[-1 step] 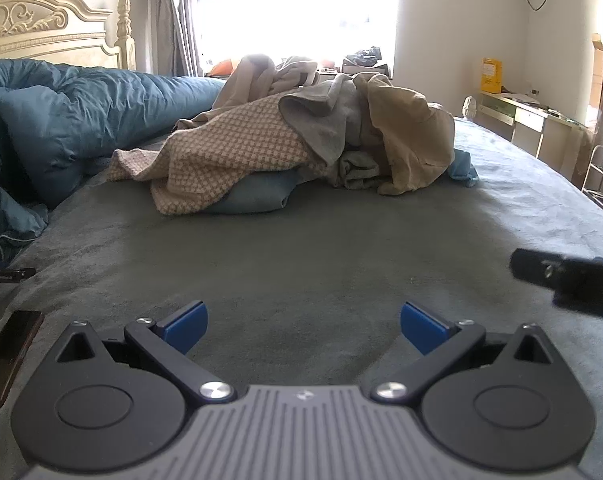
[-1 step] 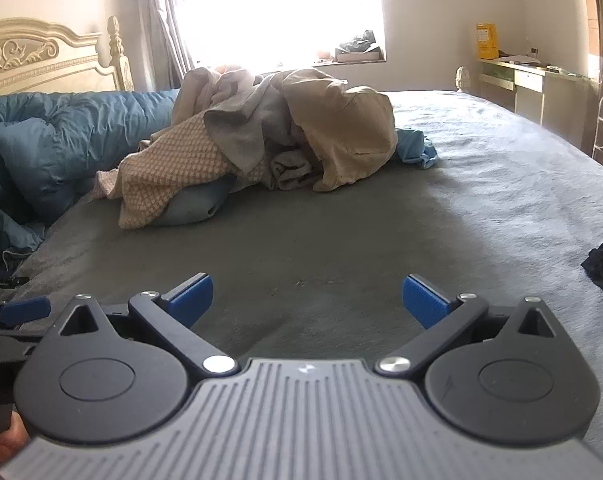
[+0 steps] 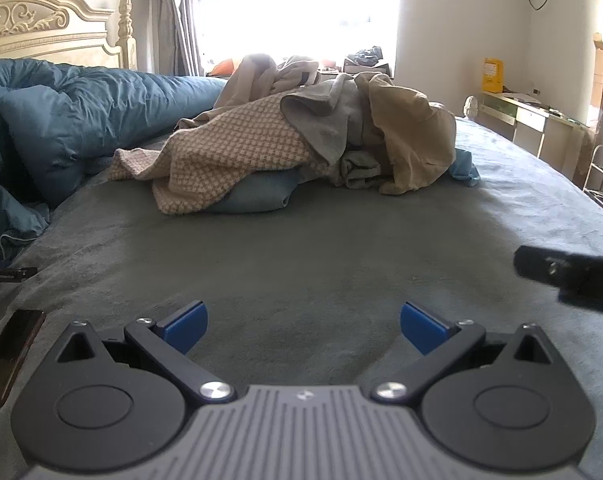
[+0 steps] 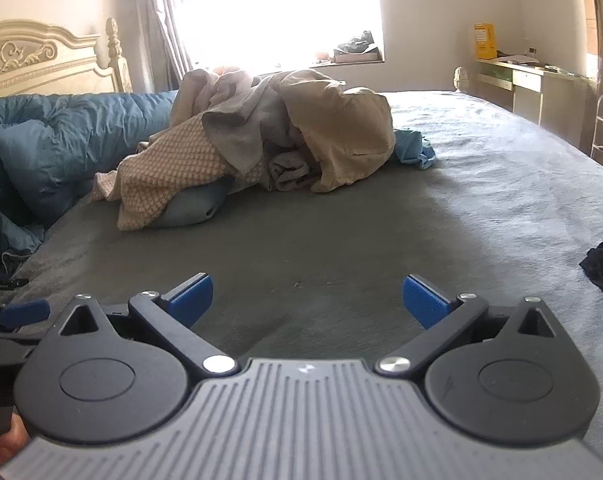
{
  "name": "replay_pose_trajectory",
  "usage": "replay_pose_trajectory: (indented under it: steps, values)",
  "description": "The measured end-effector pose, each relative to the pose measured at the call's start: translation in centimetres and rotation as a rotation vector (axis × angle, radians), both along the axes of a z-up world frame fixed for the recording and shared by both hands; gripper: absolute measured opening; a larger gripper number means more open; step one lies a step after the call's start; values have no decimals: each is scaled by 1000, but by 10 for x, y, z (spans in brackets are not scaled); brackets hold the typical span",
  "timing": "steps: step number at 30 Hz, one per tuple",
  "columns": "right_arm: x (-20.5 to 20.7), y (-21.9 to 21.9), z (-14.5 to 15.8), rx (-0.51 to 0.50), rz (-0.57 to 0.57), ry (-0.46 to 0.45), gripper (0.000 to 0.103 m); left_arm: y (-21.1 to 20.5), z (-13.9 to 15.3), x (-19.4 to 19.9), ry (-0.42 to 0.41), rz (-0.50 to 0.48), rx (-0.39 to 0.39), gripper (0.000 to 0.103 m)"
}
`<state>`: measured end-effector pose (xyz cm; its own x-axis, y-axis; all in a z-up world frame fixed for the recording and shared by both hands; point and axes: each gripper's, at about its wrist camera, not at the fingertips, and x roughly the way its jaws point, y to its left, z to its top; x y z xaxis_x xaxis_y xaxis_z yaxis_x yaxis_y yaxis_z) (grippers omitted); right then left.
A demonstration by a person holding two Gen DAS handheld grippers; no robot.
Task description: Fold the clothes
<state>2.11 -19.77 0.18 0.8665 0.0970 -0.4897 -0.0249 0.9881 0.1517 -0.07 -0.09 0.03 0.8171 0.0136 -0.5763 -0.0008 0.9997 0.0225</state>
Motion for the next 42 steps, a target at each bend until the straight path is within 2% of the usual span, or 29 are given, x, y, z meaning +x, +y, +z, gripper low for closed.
replay_pose_trajectory:
  steps: [5,8,16,22,26,34,42]
  values:
    - [-3,-4,-1,16,-6,-9,102,-3,1,-2,-12,-2,-19,103]
    - [-4,-4,-2,18,-10,-13,102,22,-8,-13,-31,-2,-30,103]
    - [-9,-5,0,4,-11,-4,102,32,-11,-33,-70,-6,-44,103]
    - [-10,-2,0,-2,-12,4,102,32,-13,-51,-86,-34,-14,103]
    - [-11,-1,-2,-8,-8,8,102,31,-12,-45,-54,-47,-27,103]
    - [-11,3,0,-26,-4,8,102,32,-11,-48,-46,-39,-42,103]
    - [-9,4,0,-34,1,15,102,21,-6,-31,-36,-12,-35,103]
